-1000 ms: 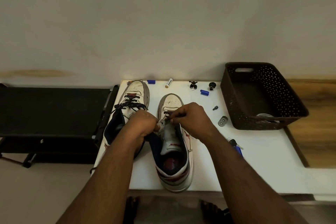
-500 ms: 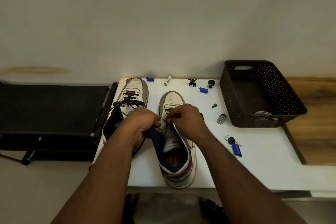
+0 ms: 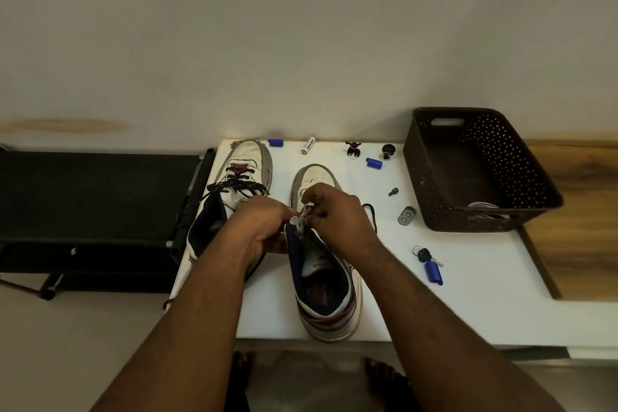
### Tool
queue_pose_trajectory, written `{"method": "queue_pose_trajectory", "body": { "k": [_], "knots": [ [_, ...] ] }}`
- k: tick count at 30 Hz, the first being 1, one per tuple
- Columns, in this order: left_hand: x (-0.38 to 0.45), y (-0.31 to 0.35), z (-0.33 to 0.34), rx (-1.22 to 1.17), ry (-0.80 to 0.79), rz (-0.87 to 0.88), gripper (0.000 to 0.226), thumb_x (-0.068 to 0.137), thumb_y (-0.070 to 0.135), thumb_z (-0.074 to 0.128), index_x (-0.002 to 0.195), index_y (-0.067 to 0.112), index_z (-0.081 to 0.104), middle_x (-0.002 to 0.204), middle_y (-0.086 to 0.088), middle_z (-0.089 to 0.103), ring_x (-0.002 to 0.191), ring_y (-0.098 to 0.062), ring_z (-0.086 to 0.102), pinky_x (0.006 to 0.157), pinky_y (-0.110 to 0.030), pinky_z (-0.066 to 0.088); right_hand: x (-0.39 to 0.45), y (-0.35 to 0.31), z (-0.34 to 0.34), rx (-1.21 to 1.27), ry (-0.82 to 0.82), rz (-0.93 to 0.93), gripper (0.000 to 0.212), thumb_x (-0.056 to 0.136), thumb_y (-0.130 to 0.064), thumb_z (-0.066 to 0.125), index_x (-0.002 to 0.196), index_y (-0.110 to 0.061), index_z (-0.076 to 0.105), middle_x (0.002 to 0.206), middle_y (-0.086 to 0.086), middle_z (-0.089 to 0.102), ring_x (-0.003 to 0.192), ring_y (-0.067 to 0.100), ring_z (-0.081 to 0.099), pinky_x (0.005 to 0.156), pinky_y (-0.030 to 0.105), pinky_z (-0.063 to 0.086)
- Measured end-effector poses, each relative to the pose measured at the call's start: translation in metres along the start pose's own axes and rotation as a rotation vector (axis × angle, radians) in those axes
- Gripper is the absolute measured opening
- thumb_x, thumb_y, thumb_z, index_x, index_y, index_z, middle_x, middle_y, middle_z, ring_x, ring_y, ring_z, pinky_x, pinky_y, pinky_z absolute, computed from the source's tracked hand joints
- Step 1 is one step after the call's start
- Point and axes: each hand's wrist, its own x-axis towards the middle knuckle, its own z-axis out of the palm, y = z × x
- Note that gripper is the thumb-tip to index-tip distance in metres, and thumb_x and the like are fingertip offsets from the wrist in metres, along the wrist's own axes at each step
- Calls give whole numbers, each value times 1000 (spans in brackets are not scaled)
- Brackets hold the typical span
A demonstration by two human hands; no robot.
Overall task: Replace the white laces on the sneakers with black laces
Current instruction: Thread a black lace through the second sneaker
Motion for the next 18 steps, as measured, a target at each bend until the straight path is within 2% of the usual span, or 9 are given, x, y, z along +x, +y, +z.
{"method": "queue_pose_trajectory", "body": {
  "k": [2,4,8,10,12,13,14,16,18],
  "knots": [
    [3,-1,5,14,46,24,17,91,-3,56,80,5,66,66,-11,62,52,-19,57,42,-23,51,2,1,-1,-3,-37,-4,44,86,-12,65,127,-29,59,124,2,65,113,22,61,100,41,48],
    [8,-5,10,50,79,44,24,90,-6,55,71,7,63,63,-12,60,49,-20,56,46,-25,51,3,3,-4,-55,-85,-7,40,89,-16,63,127,-27,61,124,2,66,116,22,58,103,39,45],
    [14,-7,12,172,243,197,23,93,1,51,76,13,61,83,-12,66,73,-26,64,70,-39,55,2,4,-8,-133,-111,-33,26,91,-19,62,114,-26,70,113,-1,70,105,18,62,90,29,48],
    [7,3,5,-106,369,348,23,97,2,41,81,14,54,89,-11,67,77,-23,65,77,-41,56,3,4,-8,-157,-104,-38,23,90,-21,63,111,-28,71,109,-3,70,102,17,63,85,28,48],
    [-5,21,-10,-572,545,619,23,99,2,35,85,14,49,77,-5,63,68,-19,63,73,-37,57,5,5,-8,-168,-95,-34,22,89,-22,64,109,-29,71,108,-4,71,101,17,63,87,33,51],
    [-12,27,-18,-680,656,768,22,99,2,36,87,15,49,76,-3,61,68,-17,62,72,-32,57,5,6,-7,-170,-92,-33,22,88,-22,64,108,-28,71,107,-3,71,100,18,63,88,36,52],
    [-16,31,-25,-652,788,887,18,97,2,39,90,15,49,82,-2,60,72,-13,62,74,-27,54,6,6,-6,-172,-87,-33,21,88,-22,65,107,-28,72,107,-3,71,100,18,63,89,37,52],
    [-17,26,-34,-304,1063,983,13,91,2,48,100,9,53,102,-1,55,88,-7,58,80,-18,46,6,6,-5,-180,-80,-37,21,86,-23,66,105,-29,72,105,-3,71,98,19,64,88,38,53],
    [-12,20,-33,73,1074,1025,24,85,-2,53,105,9,58,110,4,50,101,-10,56,85,-20,46,5,7,-6,-185,-74,-48,21,86,-22,66,104,-28,73,104,-3,72,96,18,65,87,38,53]
  ]
}}
